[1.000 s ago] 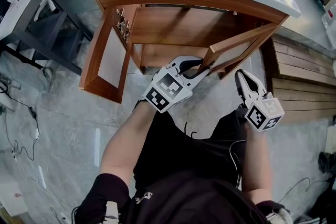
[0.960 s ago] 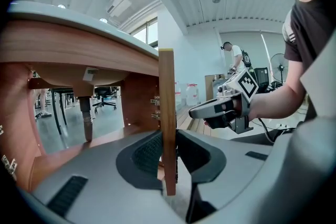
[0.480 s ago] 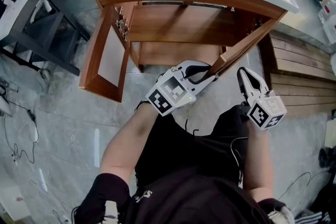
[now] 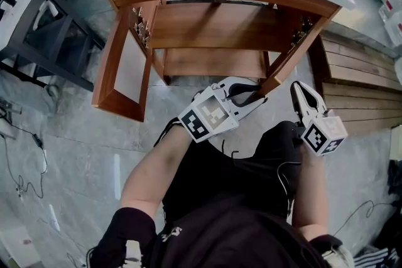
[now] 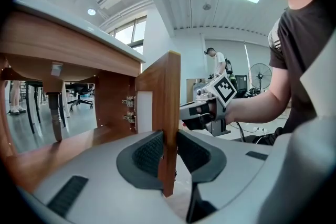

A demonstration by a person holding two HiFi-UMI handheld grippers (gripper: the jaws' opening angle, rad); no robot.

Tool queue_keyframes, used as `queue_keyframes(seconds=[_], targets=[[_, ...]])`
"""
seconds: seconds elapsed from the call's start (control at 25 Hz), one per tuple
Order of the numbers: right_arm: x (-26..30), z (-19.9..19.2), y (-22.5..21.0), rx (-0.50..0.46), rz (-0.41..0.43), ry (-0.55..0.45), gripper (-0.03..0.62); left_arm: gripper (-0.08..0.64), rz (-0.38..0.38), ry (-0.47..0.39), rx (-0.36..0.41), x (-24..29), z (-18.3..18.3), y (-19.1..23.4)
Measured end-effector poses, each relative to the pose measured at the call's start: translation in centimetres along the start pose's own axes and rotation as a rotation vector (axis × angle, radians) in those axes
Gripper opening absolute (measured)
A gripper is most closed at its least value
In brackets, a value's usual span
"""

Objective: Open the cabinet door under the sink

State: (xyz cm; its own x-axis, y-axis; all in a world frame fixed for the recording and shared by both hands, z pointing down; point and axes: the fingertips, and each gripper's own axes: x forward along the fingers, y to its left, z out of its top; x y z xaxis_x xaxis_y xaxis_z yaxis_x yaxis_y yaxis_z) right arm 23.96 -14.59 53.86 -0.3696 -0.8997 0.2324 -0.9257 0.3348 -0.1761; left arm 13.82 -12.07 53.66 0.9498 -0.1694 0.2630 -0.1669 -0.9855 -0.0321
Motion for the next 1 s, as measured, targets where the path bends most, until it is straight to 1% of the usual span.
queue_keyframes(seconds=[0.12,0.36,0.56,0.68,0.88,1.0], targets=[[-0.6,-0.1,-0.5,0.007,-0.015,-0.003,0.034,0.105,-0.048,0.008,0.020,0.8,0.1,-1.3],[-2.5,-0.2,-2.0,0.007,-0.049,-0.003,0.034,0.111,-0.100,0.014,0.033,1.8,0.2,-2.2],[-3.5,-0.4,-2.2,0.008,-0.057,0.002,0.034,0.109,-0.203,0.003,0.035,3.5,0.6,-4.5],[-4.1,0.3,-2.0,-0.018,-0.049,-0.002,0.033,0.100,-0.252,-0.013,0.026,4.8,0.9,-5.8],[-5.9,0.5,-2.6,-0.039,-0.046,0.000,0.031,0.092,-0.271,-0.035,0.008,6.3,1.3,-7.1],[-7.2,0.4,-3.2,-0.039,-0.046,-0.007,0.031,0.087,-0.281,-0.028,0.018,7.2,1.4,-7.6]])
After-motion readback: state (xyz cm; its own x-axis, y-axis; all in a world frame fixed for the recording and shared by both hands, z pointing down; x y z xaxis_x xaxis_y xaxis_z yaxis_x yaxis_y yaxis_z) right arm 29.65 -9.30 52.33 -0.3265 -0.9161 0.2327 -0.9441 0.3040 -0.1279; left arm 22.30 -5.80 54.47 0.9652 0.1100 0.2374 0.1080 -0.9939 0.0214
